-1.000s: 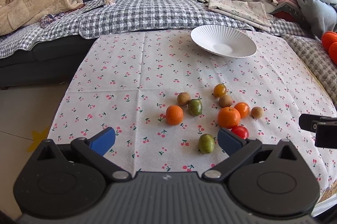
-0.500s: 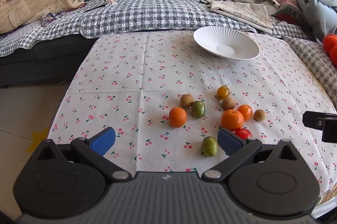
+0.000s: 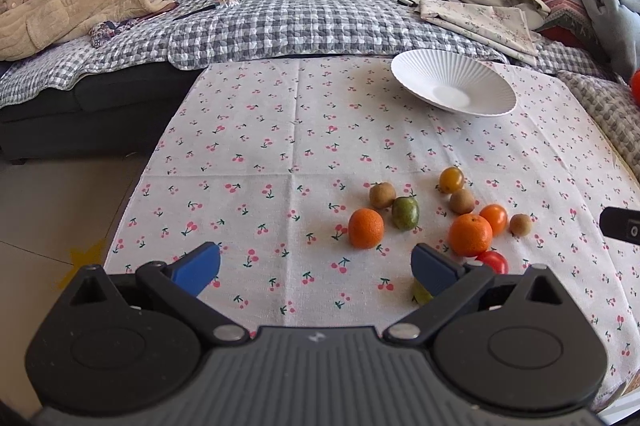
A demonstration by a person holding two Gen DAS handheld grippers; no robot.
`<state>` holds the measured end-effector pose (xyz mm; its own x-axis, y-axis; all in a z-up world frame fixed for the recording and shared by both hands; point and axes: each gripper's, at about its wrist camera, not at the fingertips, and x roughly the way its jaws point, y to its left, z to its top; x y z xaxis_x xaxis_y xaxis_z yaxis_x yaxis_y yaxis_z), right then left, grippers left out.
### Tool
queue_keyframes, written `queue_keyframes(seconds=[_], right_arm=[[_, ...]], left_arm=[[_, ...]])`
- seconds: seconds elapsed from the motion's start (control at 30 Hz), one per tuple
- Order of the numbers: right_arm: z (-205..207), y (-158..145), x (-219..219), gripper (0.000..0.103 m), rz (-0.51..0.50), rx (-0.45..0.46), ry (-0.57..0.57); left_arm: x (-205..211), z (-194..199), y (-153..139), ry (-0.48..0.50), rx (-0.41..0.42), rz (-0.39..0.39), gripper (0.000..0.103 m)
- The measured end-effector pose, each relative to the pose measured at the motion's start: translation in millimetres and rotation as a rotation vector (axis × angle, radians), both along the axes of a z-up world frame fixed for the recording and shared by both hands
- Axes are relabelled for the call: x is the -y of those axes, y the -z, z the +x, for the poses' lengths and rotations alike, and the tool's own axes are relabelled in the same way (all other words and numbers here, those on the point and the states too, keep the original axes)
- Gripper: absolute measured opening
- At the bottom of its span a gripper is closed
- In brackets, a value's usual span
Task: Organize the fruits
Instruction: 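Grasp a small mandarin with the left tool while the right tool grasps a brown kiwi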
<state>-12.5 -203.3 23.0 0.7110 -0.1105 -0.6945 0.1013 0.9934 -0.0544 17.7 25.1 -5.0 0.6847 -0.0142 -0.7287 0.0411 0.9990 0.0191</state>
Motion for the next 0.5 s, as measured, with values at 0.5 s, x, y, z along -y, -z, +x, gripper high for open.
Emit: queue_keyframes(seconds=[0.5], right_arm=[[46, 15, 13, 0.064, 0.076, -0.100, -0.143]], left_arm=[[-28, 42, 7, -0.021, -0.044, -0.006, 0.076]])
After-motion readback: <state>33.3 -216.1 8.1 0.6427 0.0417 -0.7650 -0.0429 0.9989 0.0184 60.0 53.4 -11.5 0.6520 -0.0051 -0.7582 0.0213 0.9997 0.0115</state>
